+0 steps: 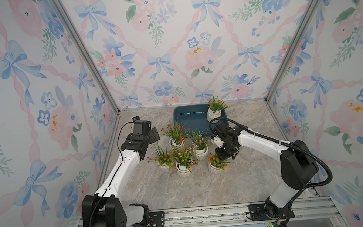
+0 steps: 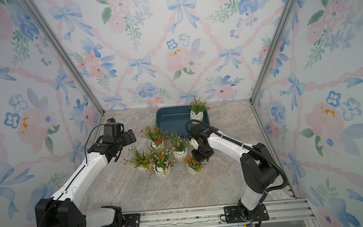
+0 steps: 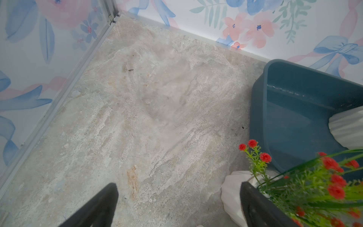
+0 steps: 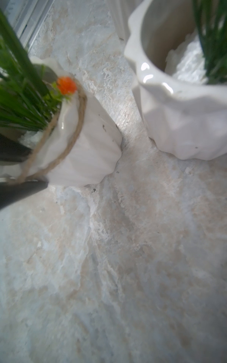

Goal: Put the potted gypsophila into the storage box
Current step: Pick up the baby's breath potted plant from the center of the board.

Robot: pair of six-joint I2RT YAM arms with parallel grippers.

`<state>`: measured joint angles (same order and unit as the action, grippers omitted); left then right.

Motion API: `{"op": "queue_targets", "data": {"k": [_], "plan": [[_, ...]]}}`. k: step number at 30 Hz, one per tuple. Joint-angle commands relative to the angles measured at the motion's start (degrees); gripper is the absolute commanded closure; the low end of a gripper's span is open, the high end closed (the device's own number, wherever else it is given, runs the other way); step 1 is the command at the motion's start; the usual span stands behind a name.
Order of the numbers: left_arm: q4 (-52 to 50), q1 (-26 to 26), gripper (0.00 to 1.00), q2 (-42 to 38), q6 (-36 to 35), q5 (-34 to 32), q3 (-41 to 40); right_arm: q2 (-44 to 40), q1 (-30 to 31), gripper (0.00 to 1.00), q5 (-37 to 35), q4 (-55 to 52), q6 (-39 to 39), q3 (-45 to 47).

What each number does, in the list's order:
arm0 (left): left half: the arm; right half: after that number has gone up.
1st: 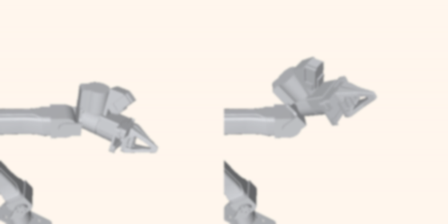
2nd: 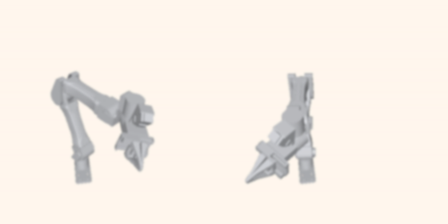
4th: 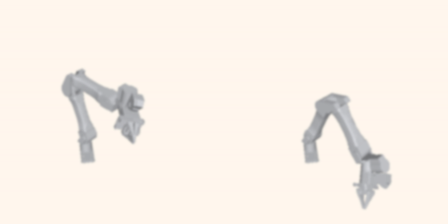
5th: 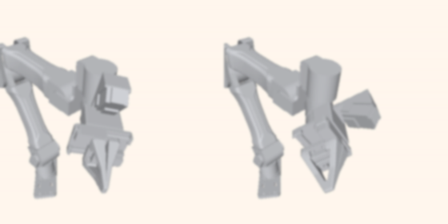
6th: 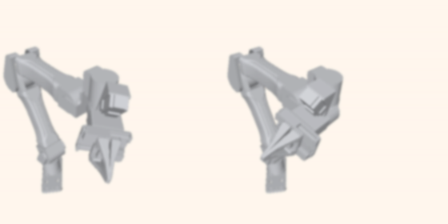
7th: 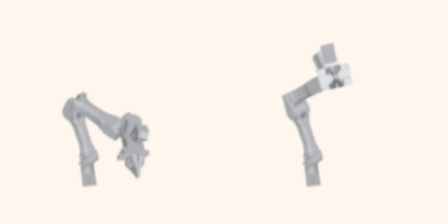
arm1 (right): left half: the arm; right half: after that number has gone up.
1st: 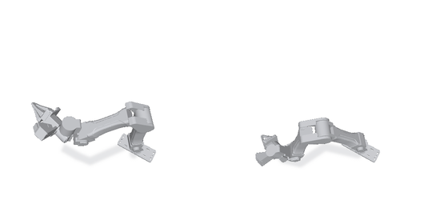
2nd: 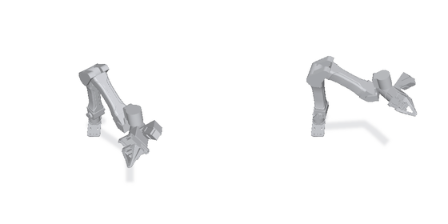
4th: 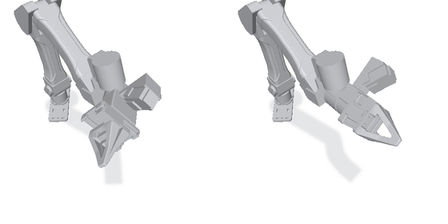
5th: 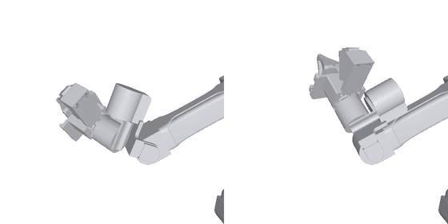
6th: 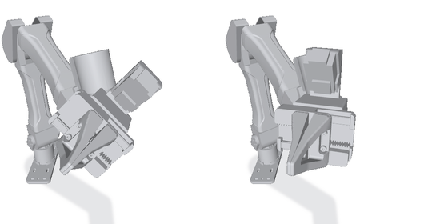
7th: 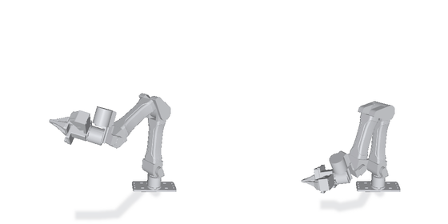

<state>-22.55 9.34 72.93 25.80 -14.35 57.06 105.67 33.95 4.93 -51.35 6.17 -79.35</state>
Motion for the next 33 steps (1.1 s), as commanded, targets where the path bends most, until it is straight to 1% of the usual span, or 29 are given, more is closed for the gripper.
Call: {"op": "queue_targets", "data": {"k": [1,4,12,21,28,33], "plan": [[-0.48,-0.12,0.02,-0.02,0.56,-0.11,-0.12,2.00,0.89,0.90,-0.59,-0.32,-0.04,0.85],[-0.51,-0.13,0.02,0.02,0.65,0.02,-0.04,1.84,1.10,0.99,-1.05,-0.68,-0.16,0.61],[-0.50,-0.12,0.02,0.02,0.63,0.09,-0.08,1.00,1.46,1.00,-2.67,-3.53,-0.71,-2.29],[-0.53,-0.12,0.02,0.00,0.73,0.07,0.19,1.01,0.57,1.00,-4.48,-8.52,-2.21,-9.46],[-0.49,-0.12,0.02,0.80,1.09,0.36,0.82,4.02,-3.71,1.00,-5.07,-11.44,-2.66,-19.71],[-0.55,-0.13,0.02,1.36,1.00,0.64,1.08,8.87,-6.78,1.00,-5.10,-14.86,-2.83,-31.55]]}}
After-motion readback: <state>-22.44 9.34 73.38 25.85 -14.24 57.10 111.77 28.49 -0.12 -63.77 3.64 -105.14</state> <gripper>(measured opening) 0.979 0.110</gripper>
